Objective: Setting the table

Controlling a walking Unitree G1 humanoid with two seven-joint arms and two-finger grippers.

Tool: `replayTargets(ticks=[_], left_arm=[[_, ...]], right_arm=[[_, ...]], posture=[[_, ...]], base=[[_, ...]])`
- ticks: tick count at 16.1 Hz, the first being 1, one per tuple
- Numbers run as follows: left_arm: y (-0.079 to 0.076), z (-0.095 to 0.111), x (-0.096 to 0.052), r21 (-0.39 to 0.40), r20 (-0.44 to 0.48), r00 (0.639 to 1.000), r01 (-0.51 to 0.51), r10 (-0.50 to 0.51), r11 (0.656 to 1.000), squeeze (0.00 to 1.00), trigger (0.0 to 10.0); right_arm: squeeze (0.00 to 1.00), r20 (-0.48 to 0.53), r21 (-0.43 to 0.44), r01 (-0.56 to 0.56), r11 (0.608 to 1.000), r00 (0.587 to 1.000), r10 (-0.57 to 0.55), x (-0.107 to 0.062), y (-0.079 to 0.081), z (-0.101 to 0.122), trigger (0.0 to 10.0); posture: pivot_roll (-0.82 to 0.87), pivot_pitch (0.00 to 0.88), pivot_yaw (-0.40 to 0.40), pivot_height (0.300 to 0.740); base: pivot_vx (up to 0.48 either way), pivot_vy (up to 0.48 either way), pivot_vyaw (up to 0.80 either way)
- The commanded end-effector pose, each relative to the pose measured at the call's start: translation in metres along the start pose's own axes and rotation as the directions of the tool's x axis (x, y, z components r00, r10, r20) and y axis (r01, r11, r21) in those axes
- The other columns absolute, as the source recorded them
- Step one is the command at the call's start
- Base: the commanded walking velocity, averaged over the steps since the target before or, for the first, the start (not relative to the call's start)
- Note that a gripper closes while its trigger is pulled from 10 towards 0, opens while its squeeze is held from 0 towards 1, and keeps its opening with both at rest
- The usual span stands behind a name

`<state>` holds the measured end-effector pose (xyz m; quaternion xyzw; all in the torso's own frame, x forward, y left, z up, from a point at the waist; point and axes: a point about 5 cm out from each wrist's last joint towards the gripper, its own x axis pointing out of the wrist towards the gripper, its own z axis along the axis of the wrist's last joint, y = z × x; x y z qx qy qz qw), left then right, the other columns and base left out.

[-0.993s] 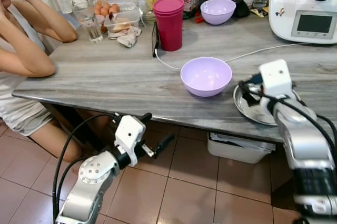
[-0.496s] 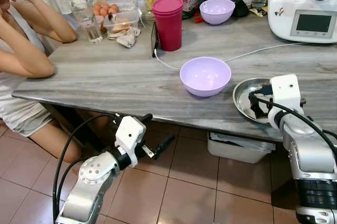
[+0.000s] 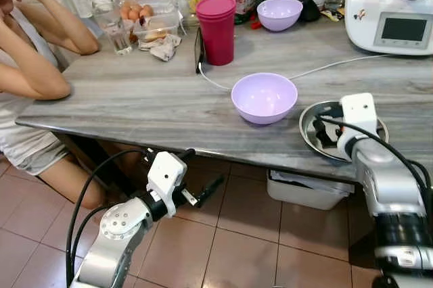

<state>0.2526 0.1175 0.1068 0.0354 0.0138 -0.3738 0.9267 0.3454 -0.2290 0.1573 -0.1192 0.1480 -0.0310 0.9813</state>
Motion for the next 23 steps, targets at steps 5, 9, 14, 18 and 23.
replayTargets(ticks=[5, 9, 14, 18, 23], left_arm=[[0.005, 0.002, -0.006, 0.020, -0.015, 1.000, -0.020, 0.020, 1.000, 0.00, 10.0], [0.007, 0.002, -0.008, 0.023, -0.019, 1.000, -0.024, 0.025, 0.999, 0.00, 10.0], [0.007, 0.004, -0.009, 0.027, -0.022, 0.999, -0.024, 0.025, 0.999, 0.00, 10.0], [0.007, 0.004, -0.012, 0.026, -0.024, 0.999, -0.036, 0.036, 0.999, 0.00, 10.0], [0.009, 0.009, -0.006, 0.023, 0.013, 0.999, -0.041, 0.040, 0.999, 0.00, 10.0]], right_arm=[[0.00, 0.039, 0.014, -0.051, 0.999, 0.998, 0.051, 0.013, 0.009, 0.011, 10.0], [0.00, 0.049, 0.025, -0.083, 0.996, 0.995, 0.082, 0.019, 0.019, 0.013, 10.0], [0.00, 0.084, 0.034, -0.119, 0.992, 0.990, 0.116, 0.026, 0.032, 0.024, 10.0], [0.00, 0.135, 0.007, -0.078, 0.997, 0.988, 0.076, 0.011, 0.021, 0.029, 10.0], [0.00, 0.229, -0.018, 0.012, 1.000, 0.974, -0.008, -0.024, 0.005, 0.030, 10.0]], posture=[[-0.18, 0.110, 0.134, 0.740], [-0.18, 0.114, 0.136, 0.740], [-0.16, 0.120, 0.140, 0.740], [-0.16, 0.111, 0.137, 0.740], [-0.19, 0.099, 0.133, 0.740]], base=[[0.000, 0.000, 0.00], [0.000, 0.000, 0.00], [0.000, 0.000, 0.00], [0.000, 0.000, 0.00], [0.000, 0.000, 0.00]])
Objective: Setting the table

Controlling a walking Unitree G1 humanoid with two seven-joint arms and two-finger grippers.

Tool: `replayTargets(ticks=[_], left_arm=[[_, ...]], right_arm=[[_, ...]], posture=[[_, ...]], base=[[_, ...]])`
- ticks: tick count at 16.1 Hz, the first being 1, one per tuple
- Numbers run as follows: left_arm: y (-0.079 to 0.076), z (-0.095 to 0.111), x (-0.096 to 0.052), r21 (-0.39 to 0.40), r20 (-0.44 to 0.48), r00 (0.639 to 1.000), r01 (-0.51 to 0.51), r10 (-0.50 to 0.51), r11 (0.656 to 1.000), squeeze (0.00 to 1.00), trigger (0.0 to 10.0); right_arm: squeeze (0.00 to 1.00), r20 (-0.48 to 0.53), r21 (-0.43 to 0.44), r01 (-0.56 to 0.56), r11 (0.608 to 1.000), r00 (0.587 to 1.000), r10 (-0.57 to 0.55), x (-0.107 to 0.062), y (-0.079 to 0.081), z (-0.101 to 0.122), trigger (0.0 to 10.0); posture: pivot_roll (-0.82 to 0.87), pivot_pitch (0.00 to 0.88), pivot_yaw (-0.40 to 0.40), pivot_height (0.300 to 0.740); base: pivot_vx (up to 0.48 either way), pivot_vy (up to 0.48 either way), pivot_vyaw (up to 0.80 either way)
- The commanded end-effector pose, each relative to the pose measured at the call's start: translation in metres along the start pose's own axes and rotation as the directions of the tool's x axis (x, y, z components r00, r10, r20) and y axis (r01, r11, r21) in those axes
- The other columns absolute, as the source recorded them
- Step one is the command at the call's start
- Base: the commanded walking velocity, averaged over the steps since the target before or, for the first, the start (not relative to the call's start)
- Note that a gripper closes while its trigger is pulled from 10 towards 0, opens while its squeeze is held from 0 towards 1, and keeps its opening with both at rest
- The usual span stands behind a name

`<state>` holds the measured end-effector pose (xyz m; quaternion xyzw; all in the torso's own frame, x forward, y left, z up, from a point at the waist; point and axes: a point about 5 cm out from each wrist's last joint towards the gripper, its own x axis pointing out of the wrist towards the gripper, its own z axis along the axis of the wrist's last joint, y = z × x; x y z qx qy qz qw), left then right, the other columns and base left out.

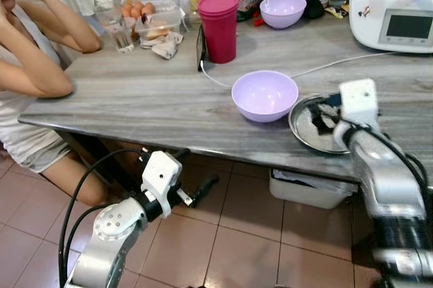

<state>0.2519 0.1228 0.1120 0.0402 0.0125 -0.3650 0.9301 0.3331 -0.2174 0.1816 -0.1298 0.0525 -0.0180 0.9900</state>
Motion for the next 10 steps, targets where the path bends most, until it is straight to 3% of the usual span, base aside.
replayTargets(ticks=[1, 3, 5, 8, 10], left_arm=[[0.005, 0.006, -0.001, 0.016, 0.022, 0.999, -0.024, 0.024, 1.000, 0.00, 10.0], [0.010, 0.019, 0.002, -0.005, 0.075, 0.995, -0.069, 0.069, 0.998, 0.00, 10.0], [0.007, 0.022, 0.002, -0.018, 0.102, 0.990, -0.097, 0.098, 0.995, 0.00, 10.0], [0.013, 0.014, 0.000, -0.036, 0.079, 0.948, -0.306, 0.308, 0.951, 0.00, 10.0], [0.027, 0.012, -0.002, 0.009, 0.062, 0.898, -0.437, 0.436, 0.899, 0.00, 10.0]], right_arm=[[0.00, 0.044, 0.004, 0.018, 1.000, 0.999, -0.018, -0.006, -0.001, 0.009, 10.0], [0.00, 0.113, 0.087, 0.067, 0.994, 0.991, -0.076, -0.029, 0.003, 0.002, 10.0], [0.00, 0.155, 0.095, 0.073, 0.993, 0.984, -0.087, -0.042, 0.012, 0.001, 10.0], [0.00, 0.217, 0.093, 0.074, 0.993, 0.972, -0.092, -0.060, 0.026, 0.004, 10.0], [0.00, 0.198, 0.112, 0.054, 0.992, 0.977, -0.076, -0.064, 0.035, -0.001, 10.0]], posture=[[-0.20, 0.098, 0.131, 0.740], [-0.21, 0.098, 0.130, 0.740], [-0.22, 0.097, 0.134, 0.740], [-0.23, 0.092, 0.126, 0.740], [-0.23, 0.086, 0.118, 0.740]], base=[[0.000, 0.000, 0.00], [0.000, 0.000, 0.00], [0.000, 0.000, 0.00], [0.000, 0.000, 0.00], [0.000, 0.000, 0.00]])
